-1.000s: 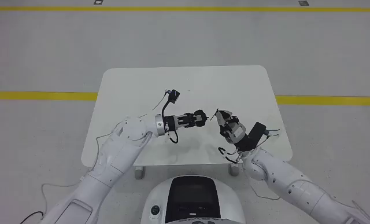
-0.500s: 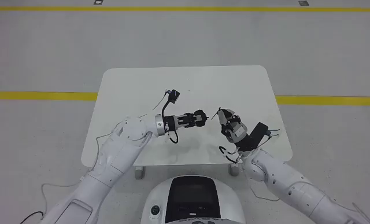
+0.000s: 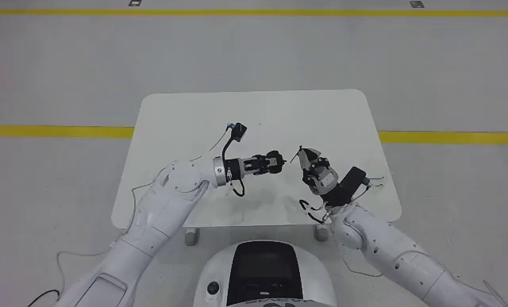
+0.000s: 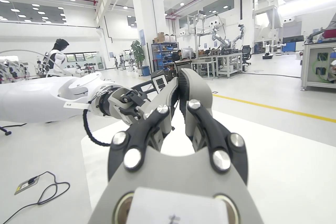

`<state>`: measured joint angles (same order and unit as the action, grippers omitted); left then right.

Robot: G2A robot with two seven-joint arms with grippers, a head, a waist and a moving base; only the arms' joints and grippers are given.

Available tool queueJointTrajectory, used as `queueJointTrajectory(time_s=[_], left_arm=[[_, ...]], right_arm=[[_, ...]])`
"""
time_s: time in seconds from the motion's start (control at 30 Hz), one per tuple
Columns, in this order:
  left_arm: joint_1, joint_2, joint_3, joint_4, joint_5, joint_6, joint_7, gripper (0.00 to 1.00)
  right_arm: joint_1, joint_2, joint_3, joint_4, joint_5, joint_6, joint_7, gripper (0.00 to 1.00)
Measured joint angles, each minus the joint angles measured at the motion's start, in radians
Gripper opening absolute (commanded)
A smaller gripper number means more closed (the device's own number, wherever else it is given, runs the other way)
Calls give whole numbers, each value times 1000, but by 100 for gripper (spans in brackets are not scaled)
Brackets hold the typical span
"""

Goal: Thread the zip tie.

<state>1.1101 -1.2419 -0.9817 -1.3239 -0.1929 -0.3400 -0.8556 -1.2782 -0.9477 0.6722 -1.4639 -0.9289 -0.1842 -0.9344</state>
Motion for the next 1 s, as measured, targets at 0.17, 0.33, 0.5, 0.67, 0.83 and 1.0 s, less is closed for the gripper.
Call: queueJointTrajectory(time_s=[0.17,0.33,0.5,0.67,0.83,1.0], left_arm=[[0,0,0,0,0,0,0,0],[0,0,0,0,0,0,0,0],[0,0,0,0,0,0,0,0],[0,0,0,0,0,0,0,0],[0,0,0,0,0,0,0,0],[0,0,0,0,0,0,0,0]], right_arm=[[-12,-13,19,6,-16,0,8,0],[-20,-26,37,13,-30,-12,17,0],[-28,-38,53,19,-42,-27,21,0],[-36,-50,69,26,-53,-38,23,0],[-43,-62,85,34,-62,-46,25,0],[-49,-72,101,39,-72,-56,29,0]])
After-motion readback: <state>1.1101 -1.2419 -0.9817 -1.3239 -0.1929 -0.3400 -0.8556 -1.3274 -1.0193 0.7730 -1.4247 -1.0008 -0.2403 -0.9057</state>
